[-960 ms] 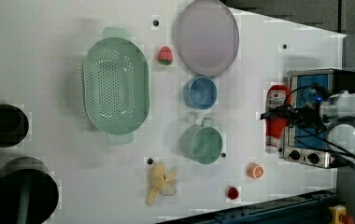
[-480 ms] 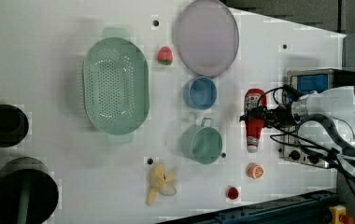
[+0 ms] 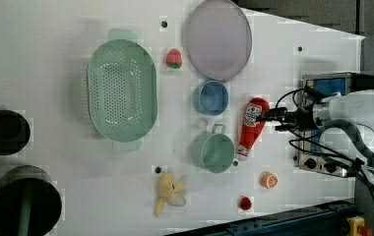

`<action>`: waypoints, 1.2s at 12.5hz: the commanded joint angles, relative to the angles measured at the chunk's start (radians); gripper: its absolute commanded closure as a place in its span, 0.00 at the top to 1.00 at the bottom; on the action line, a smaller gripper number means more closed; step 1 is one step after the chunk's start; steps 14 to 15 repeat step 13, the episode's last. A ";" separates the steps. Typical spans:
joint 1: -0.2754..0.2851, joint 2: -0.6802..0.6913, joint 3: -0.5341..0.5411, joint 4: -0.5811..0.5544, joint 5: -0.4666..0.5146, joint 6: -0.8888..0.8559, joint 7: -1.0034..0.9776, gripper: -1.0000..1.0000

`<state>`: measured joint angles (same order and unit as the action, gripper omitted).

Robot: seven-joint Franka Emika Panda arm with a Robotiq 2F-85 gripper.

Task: Pick ketchup from plate and place it on table.

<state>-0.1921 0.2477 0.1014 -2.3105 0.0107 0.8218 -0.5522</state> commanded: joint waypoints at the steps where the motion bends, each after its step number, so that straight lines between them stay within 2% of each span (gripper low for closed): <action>1: 0.004 -0.142 0.010 0.118 0.004 -0.068 0.102 1.00; 7: 0.012 -0.285 0.029 0.407 0.003 -0.489 0.532 1.00; 11: 0.012 -0.291 0.038 0.587 -0.002 -0.737 0.534 1.00; 12: 0.012 -0.291 0.036 0.611 -0.005 -0.791 0.534 1.00; 15: 0.011 -0.291 0.033 0.624 -0.005 -0.808 0.534 1.00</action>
